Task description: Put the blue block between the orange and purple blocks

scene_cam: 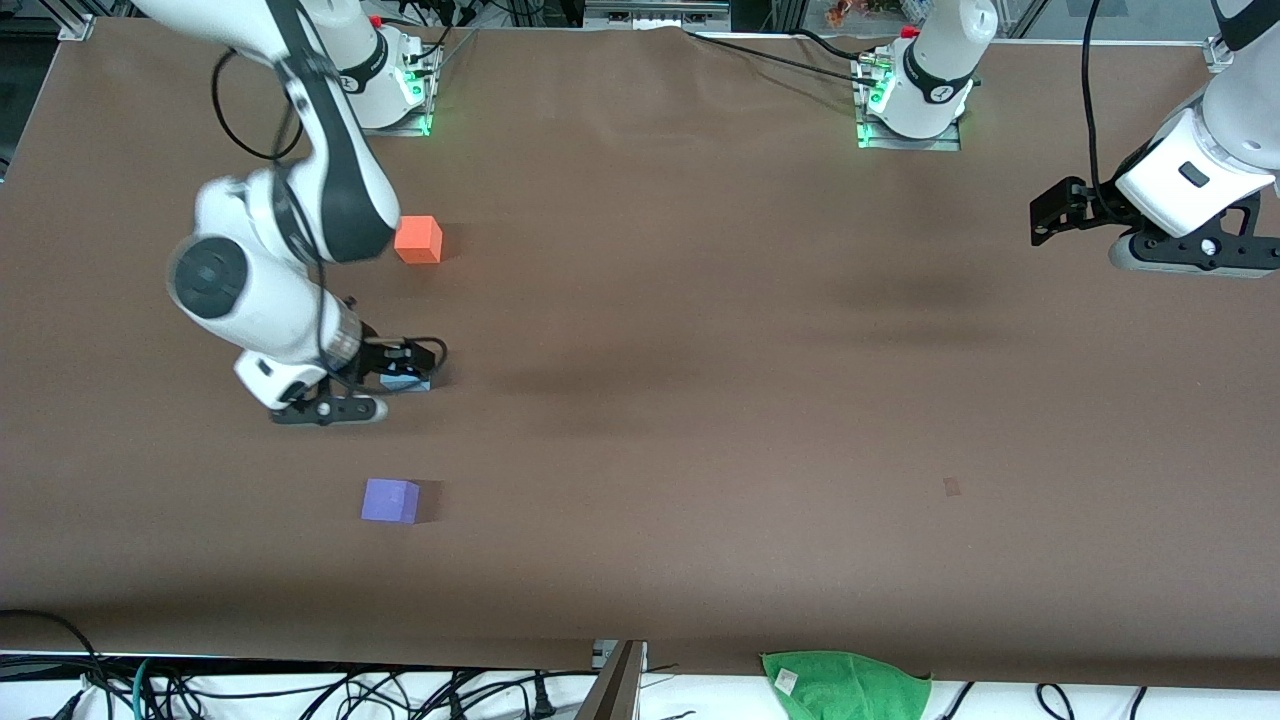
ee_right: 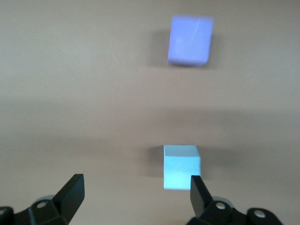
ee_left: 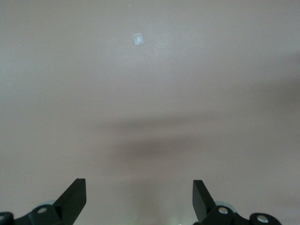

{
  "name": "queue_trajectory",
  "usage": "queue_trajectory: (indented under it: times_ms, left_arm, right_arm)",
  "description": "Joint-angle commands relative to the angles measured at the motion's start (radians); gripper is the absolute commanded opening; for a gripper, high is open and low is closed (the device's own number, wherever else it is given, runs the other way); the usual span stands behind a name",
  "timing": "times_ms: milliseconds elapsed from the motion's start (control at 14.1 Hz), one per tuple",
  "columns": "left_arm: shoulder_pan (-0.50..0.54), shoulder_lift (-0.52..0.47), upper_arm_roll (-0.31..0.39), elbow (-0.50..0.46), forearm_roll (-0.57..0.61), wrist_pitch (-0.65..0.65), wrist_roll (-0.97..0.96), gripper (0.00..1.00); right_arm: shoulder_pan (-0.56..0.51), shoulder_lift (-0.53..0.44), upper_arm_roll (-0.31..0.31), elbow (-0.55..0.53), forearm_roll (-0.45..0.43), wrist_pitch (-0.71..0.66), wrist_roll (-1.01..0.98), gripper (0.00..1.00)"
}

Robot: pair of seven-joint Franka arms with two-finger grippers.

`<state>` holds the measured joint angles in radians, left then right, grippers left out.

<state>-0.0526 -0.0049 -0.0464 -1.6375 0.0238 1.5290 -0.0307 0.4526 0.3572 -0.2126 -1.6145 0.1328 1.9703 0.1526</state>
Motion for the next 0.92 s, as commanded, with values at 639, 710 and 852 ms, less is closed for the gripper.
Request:
queue_trajectory:
  times_ms: [639, 710, 852]
  left_arm:
    - [0.002, 0.009, 0.0, 0.027, -0.024, -0.019, 0.024, 1.0]
    - [0.007, 0.009, 0.002, 0.025, -0.024, -0.02, 0.026, 1.0]
    - [0.007, 0.009, 0.002, 0.027, -0.024, -0.02, 0.025, 1.0]
  right_arm:
    - [-0.229, -0.327, 0.024, 0.088, -0.094, -0.492, -0.159, 1.0]
    - [-0.226, -0.314, 0.024, 0.097, -0.117, -0.493, -0.16, 1.0]
    - [-0.218, -0.311, 0.028, 0.107, -0.134, -0.496, -0.159, 1.0]
